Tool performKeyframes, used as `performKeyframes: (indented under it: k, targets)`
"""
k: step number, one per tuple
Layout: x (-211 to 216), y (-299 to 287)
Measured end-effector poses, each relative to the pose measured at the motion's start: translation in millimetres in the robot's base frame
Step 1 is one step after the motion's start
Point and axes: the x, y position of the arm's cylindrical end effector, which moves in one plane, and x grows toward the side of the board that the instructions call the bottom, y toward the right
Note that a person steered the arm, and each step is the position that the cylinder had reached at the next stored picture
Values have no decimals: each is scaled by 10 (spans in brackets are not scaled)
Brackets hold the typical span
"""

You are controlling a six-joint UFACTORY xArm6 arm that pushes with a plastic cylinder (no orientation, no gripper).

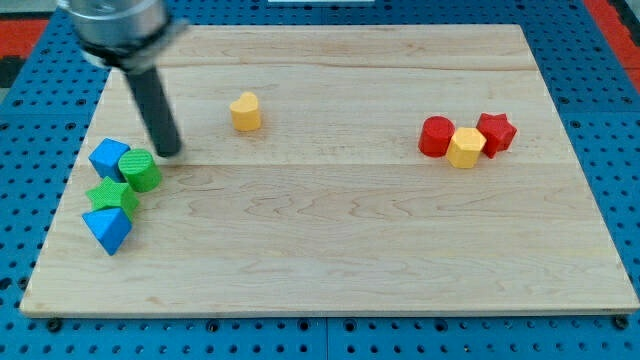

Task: Move yellow heart closer to red circle

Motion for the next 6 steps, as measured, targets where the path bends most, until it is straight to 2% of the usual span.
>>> performKeyframes:
  k: [1, 2, 3, 4, 5, 6]
  targets:
    - [-449, 991]
    - [-550, 2235]
    - [-550, 3132]
    - [-554, 2907]
    - [-888, 3308]
    - [-524, 3549]
